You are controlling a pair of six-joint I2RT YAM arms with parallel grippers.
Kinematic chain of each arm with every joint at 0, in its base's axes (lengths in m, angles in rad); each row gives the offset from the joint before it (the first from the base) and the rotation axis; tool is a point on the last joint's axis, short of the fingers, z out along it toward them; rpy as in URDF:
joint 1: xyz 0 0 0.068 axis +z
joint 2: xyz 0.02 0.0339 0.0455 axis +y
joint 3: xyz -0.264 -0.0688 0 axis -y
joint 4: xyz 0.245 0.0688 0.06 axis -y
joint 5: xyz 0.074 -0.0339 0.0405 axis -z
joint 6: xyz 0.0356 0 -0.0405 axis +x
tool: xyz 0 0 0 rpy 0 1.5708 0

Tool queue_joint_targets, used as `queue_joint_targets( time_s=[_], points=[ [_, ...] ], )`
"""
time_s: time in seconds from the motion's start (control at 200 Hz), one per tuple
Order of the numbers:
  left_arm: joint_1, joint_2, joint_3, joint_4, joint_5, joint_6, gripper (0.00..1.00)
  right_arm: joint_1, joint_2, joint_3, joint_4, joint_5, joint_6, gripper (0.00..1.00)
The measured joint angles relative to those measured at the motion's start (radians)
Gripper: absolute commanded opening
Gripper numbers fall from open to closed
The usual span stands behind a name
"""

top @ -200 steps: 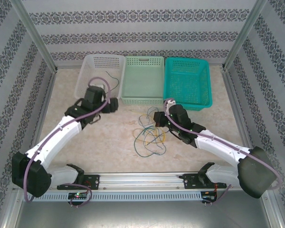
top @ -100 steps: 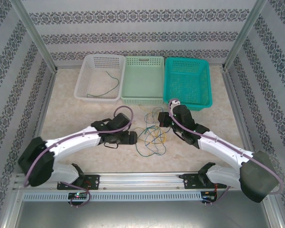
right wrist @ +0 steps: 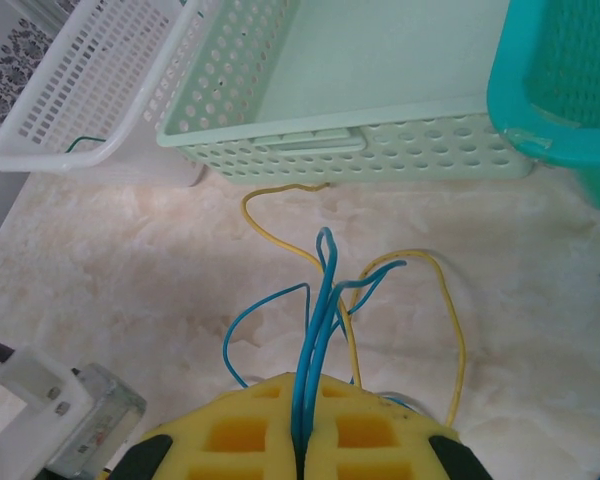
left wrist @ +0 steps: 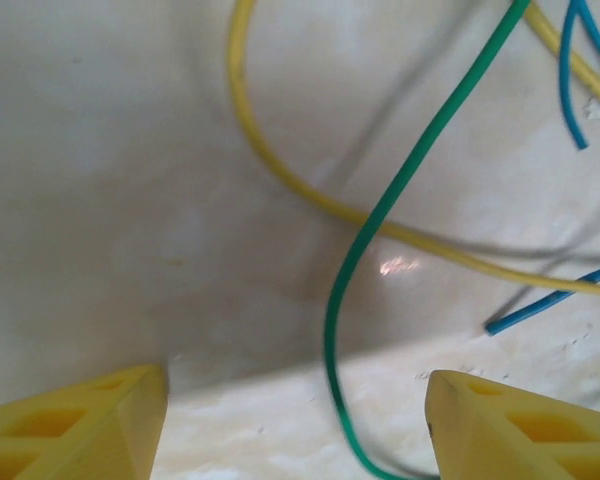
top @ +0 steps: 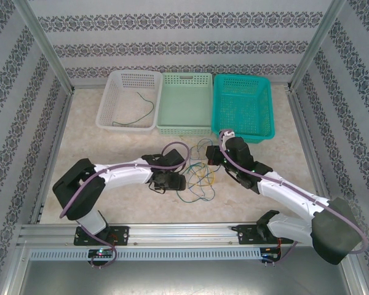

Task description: Untangle the cables

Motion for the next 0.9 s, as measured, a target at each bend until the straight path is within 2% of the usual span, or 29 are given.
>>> queue_joint_targets(
  time_s=[0.19,0.41,0.575,0.759,0.899],
  points=[
    [-0.006,0.070,0.069,-0.054,-0.026,0.006,0.51,-0.012,-0.022,-0.005,0.000,-0.004,-0.006,0.00],
    [-0.006,0.087,0.081,-0.105,-0.080,0.026,0.19,-0.050,-0.093,-0.042,-0.002,-0.012,-0.014,0.00],
    [-0.006,0.087,0.084,-0.127,-0.109,0.034,0.00,-0.078,-0.130,-0.068,-0.006,-0.023,-0.014,0.00],
    [-0.013,0.083,0.092,-0.145,-0.132,0.060,0.00,-0.078,-0.133,-0.075,-0.020,-0.030,-0.018,0.00],
    [-0.016,0.034,0.107,-0.210,-0.225,0.113,0.00,-0.078,-0.127,-0.075,-0.027,-0.028,-0.021,0.00]
  ],
)
